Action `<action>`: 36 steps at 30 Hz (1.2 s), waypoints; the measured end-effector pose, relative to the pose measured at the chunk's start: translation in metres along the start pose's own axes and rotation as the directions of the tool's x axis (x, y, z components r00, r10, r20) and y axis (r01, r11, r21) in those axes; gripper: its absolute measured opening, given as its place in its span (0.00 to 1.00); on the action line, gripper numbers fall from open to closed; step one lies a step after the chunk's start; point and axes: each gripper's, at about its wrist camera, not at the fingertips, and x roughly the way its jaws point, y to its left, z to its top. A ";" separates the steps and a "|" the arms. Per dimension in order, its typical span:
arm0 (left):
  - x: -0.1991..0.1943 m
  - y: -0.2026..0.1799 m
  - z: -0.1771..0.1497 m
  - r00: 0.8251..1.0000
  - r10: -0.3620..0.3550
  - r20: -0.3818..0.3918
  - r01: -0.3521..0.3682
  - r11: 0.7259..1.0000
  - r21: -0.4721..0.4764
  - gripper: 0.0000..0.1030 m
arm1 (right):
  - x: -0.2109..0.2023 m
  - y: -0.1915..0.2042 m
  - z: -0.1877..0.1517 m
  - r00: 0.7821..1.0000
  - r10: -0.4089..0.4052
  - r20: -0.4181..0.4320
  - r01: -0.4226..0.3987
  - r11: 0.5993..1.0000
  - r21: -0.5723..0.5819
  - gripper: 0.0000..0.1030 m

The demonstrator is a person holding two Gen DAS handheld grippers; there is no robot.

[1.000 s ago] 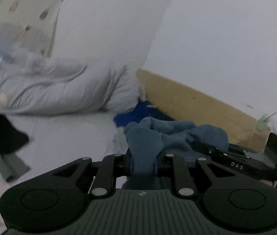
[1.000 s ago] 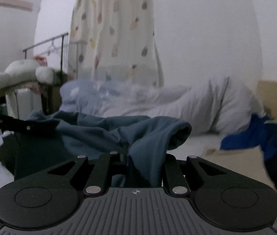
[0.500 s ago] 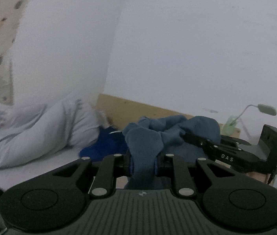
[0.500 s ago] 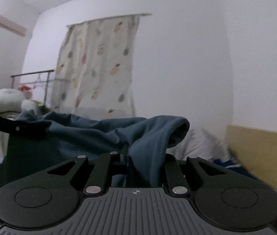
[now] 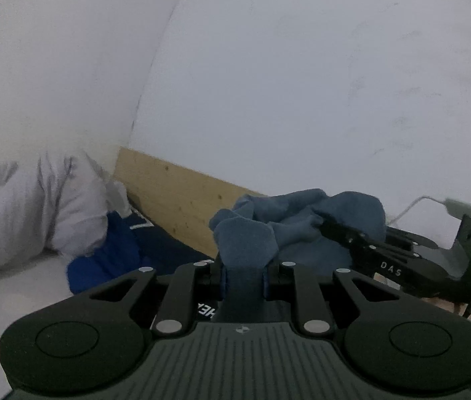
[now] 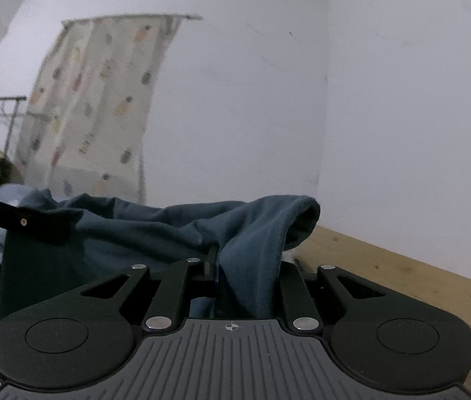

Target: Fold clothes

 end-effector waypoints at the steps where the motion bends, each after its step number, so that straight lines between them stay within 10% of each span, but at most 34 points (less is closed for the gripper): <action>1: 0.012 0.008 -0.002 1.000 0.000 -0.010 -0.001 1.000 -0.012 0.19 | 0.010 -0.005 -0.004 1.000 -0.008 -0.011 0.008 1.000 -0.006 0.16; 13: 0.114 0.181 -0.060 0.981 0.117 -0.155 -0.151 0.963 -0.224 0.19 | 0.218 0.003 -0.114 0.973 0.083 -0.213 -0.072 0.996 0.060 0.16; 24: 0.216 0.367 -0.151 0.936 0.159 -0.313 -0.273 0.891 -0.362 0.22 | 0.465 0.017 -0.248 0.824 0.238 -0.514 -0.130 0.963 0.236 0.16; 29: 0.216 0.383 -0.176 0.960 0.124 -0.250 -0.217 0.894 -0.392 0.32 | 0.493 0.027 -0.283 0.798 0.204 -0.567 -0.106 0.974 0.201 0.23; 36: 0.184 0.367 -0.176 0.961 0.230 -0.151 -0.272 0.878 -0.394 0.67 | 0.453 -0.001 -0.276 0.878 0.088 -0.470 0.012 0.979 0.206 0.56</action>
